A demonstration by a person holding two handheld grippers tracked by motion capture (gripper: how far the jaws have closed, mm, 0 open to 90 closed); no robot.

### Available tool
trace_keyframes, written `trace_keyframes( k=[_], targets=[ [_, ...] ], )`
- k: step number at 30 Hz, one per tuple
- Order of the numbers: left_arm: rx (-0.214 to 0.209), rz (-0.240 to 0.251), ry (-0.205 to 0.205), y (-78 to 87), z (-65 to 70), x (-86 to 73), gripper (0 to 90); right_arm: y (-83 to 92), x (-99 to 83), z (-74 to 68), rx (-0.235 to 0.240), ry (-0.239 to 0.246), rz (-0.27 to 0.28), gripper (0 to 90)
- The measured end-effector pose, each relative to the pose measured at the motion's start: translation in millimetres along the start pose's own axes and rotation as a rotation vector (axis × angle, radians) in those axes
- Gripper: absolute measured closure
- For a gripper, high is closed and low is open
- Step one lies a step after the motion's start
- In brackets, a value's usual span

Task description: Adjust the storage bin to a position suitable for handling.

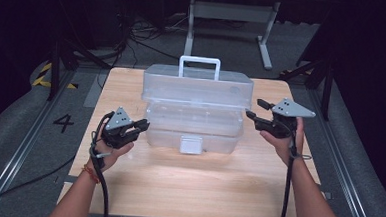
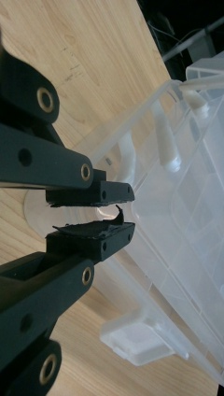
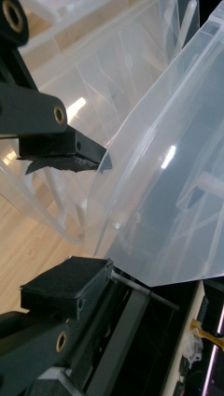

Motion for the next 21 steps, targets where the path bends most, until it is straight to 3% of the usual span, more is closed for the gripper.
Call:
trace_keyframes(
  k=[11, 21],
  targets=[
    [-0.029, 0.022, 0.011, -1.8, -0.2, -3.3, 77.8, -11.1, 9.7, 1.5, -0.023, 0.016, 0.005, 49.4],
    [-0.020, 0.026, 0.013, -3.1, -1.8, -4.3, 78.1, -23.7, 16.8, 4.3, -0.037, 0.008, 0.000, 51.2]
  ],
)
Point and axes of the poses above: each handheld gripper's, and its own axes: y roughly backward along the jaws, x roughly out of its top, z roughly to its right, the point moved 6 cm from there along -y, roughly forward along the jaws, and after that the axes turned 10 degrees about -x, right-handed, at the moved point
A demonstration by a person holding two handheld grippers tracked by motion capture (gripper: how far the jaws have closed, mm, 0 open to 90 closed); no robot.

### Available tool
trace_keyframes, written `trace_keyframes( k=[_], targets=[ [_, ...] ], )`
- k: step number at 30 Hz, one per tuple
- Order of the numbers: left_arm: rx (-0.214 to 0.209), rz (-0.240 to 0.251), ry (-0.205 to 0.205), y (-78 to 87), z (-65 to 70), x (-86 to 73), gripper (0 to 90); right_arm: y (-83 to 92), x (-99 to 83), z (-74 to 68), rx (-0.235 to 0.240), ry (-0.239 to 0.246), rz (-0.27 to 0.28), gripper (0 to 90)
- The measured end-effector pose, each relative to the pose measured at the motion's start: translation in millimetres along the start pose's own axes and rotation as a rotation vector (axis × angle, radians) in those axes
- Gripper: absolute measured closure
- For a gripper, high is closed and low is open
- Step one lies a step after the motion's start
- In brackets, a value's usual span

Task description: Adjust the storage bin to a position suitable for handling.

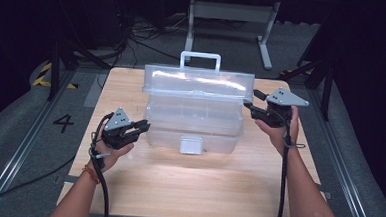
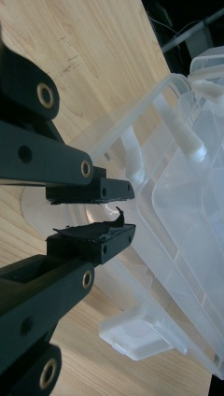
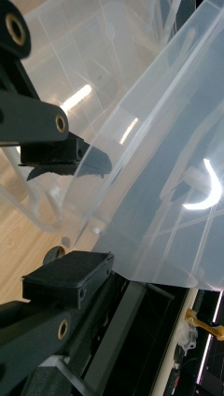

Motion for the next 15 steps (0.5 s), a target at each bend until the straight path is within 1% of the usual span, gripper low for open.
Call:
trace_keyframes(
  k=[2, 3, 4, 6, 7, 11, 14, 15],
  targets=[
    [-0.002, 0.004, -0.001, -0.7, -2.6, -0.3, 78.2, -6.5, 1.1, -1.3, -0.014, 0.016, 0.012, 56.6],
    [-0.002, 0.004, -0.001, -0.7, -2.6, -0.3, 78.2, -6.5, 1.1, -1.3, -0.014, 0.016, 0.012, 56.6],
    [-0.003, 0.005, 0.000, -0.9, -3.1, -0.6, 78.2, -8.7, 2.6, -0.2, -0.014, -0.005, 0.020, 57.4],
    [-0.003, 0.005, -0.003, -0.8, -3.4, -0.7, 78.1, -8.9, 3.0, 1.0, -0.017, -0.007, 0.017, 58.9],
    [-0.004, 0.008, -0.005, -0.7, -3.8, -0.8, 78.1, -9.5, 5.1, 3.6, -0.019, -0.017, 0.027, 62.0],
    [-0.006, 0.008, -0.002, -0.6, -3.1, -1.0, 78.0, -10.9, 8.1, 5.9, -0.028, -0.010, 0.031, 62.8],
    [-0.005, 0.007, -0.004, -0.5, -3.4, -1.0, 77.8, -12.4, 12.3, 7.5, -0.042, 0.015, 0.026, 63.2],
    [-0.002, 0.008, -0.004, -0.5, -3.7, -1.0, 77.4, -13.8, 13.7, 9.0, -0.039, 0.019, 0.023, 63.3]
  ],
)
Point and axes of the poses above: each handheld gripper's, and its own axes: y roughly backward along the jaws, x roughly out of its top, z roughly to its right, the point moved 6 cm from there along -y, roughly forward along the jaws, and after that the axes turned 10 degrees about -x, right-handed, at the moved point
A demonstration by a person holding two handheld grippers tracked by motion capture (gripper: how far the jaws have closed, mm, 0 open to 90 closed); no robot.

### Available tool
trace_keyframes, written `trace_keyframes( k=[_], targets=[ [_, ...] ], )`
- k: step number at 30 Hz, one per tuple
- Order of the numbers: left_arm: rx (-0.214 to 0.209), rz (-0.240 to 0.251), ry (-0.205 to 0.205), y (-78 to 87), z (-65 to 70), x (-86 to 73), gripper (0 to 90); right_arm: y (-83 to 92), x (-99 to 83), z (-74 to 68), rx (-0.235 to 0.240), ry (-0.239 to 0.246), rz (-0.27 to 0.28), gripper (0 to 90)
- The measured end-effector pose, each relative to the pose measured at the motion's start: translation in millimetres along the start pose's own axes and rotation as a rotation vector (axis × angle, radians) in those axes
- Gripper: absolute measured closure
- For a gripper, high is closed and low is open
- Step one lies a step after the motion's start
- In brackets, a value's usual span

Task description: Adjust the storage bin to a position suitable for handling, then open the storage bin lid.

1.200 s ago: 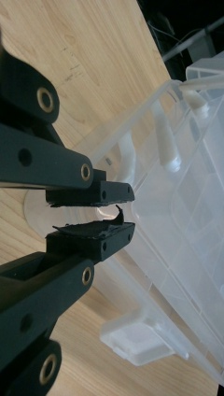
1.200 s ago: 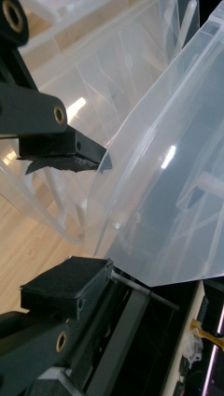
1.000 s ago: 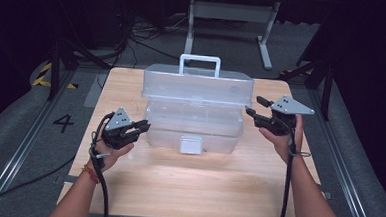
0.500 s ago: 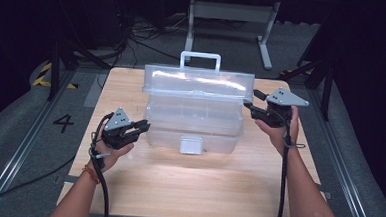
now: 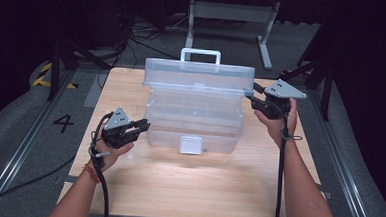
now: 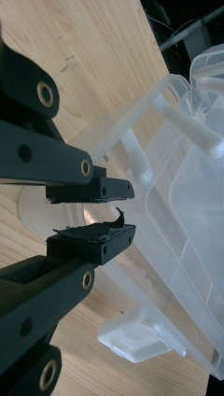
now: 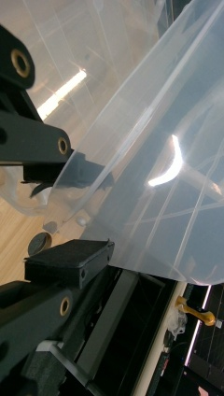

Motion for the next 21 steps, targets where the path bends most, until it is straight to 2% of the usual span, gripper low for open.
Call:
trace_keyframes(
  k=[4, 6, 9, 12, 17, 21],
  targets=[
    [-0.002, 0.000, -0.002, -0.4, 0.0, 0.1, 77.1, -4.8, 3.7, 4.1, -0.001, 0.003, -0.006, 64.5],
    [-0.009, 0.008, 0.006, -1.8, 0.0, 0.1, 77.1, -7.0, 6.4, 4.7, -0.018, 0.011, -0.009, 65.6],
    [-0.010, 0.007, 0.002, -2.4, -0.2, 0.2, 77.0, -10.0, 9.2, 6.8, -0.025, -0.001, -0.006, 66.4],
    [-0.014, 0.010, 0.009, -2.4, -0.9, -0.3, 76.6, -11.8, 9.2, 7.8, -0.022, -0.035, 0.000, 67.0],
    [-0.008, 0.001, -0.012, -2.0, 1.1, 0.2, 77.2, -14.7, 9.0, 9.4, -0.019, -0.030, -0.018, 67.9],
    [-0.013, 0.006, -0.004, -2.8, -1.6, -0.4, 77.2, -19.5, 7.6, 9.5, -0.029, -0.044, -0.018, 68.2]
  ],
)
Point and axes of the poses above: each handheld gripper's, and its own axes: y roughly backward along the jaws, x roughly out of its top, z roughly to its right, the point moved 6 cm from there along -y, roughly forward along the jaws, and after that the axes turned 10 degrees about -x, right-handed, at the moved point
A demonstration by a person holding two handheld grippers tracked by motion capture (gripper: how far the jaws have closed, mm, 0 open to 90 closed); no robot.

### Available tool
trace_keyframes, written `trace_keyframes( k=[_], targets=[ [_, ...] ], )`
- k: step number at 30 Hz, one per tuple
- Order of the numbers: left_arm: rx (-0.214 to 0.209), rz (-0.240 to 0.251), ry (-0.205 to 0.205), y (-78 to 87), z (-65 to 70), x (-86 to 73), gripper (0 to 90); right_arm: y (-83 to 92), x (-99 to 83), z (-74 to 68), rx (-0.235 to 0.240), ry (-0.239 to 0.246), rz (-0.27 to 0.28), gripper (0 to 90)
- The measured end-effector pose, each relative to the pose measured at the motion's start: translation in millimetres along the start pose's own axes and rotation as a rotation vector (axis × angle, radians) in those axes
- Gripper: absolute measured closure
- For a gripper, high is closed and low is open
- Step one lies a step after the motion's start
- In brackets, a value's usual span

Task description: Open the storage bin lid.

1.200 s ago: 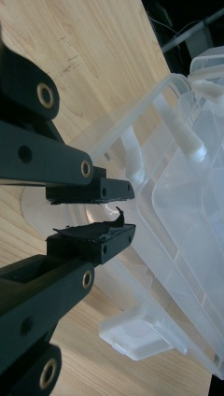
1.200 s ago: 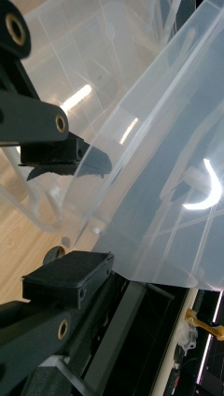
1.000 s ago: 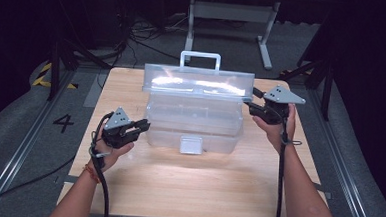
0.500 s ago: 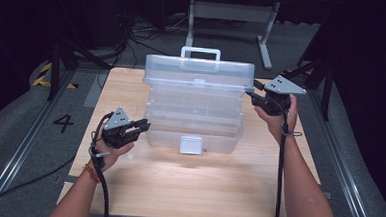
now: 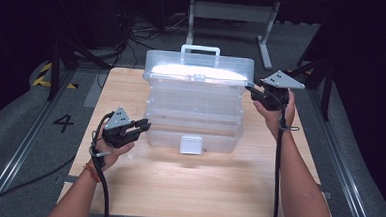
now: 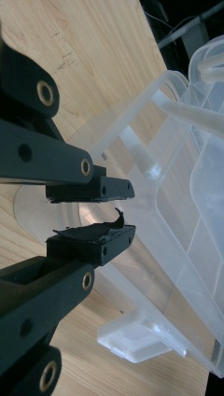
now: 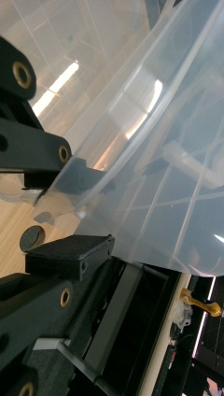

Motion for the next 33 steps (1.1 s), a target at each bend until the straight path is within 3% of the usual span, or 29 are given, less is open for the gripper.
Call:
trace_keyframes(
  k=[6, 9, 14, 24, 33],
  targets=[
    [0.007, -0.004, -0.003, -0.4, 0.2, 0.4, 77.3, -7.0, -3.1, 2.0, 0.007, -0.035, 0.015, 67.5],
    [0.008, -0.003, 0.003, -1.8, -1.1, 0.0, 77.2, -7.7, -2.0, 1.0, -0.012, 0.003, 0.013, 65.0],
    [0.010, -0.006, 0.002, -2.9, -2.9, -0.1, 77.2, -10.7, 1.0, 1.9, -0.018, 0.008, 0.004, 64.9],
    [0.008, -0.003, 0.003, -3.6, -3.3, -0.1, 77.3, -18.5, 7.3, 7.8, 0.001, -0.036, -0.002, 65.4],
    [0.003, -0.008, -0.005, -4.6, -2.5, 0.6, 76.7, -24.3, 11.7, 10.2, -0.030, -0.049, 0.000, 67.4]
  ],
)
Point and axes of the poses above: each handheld gripper's, and its own axes: y roughly backward along the jaws, x roughly out of its top, z roughly to its right, the point moved 6 cm from there along -y, roughly forward along the jaws, and after that the axes turned 10 degrees about -x, right-handed, at the moved point
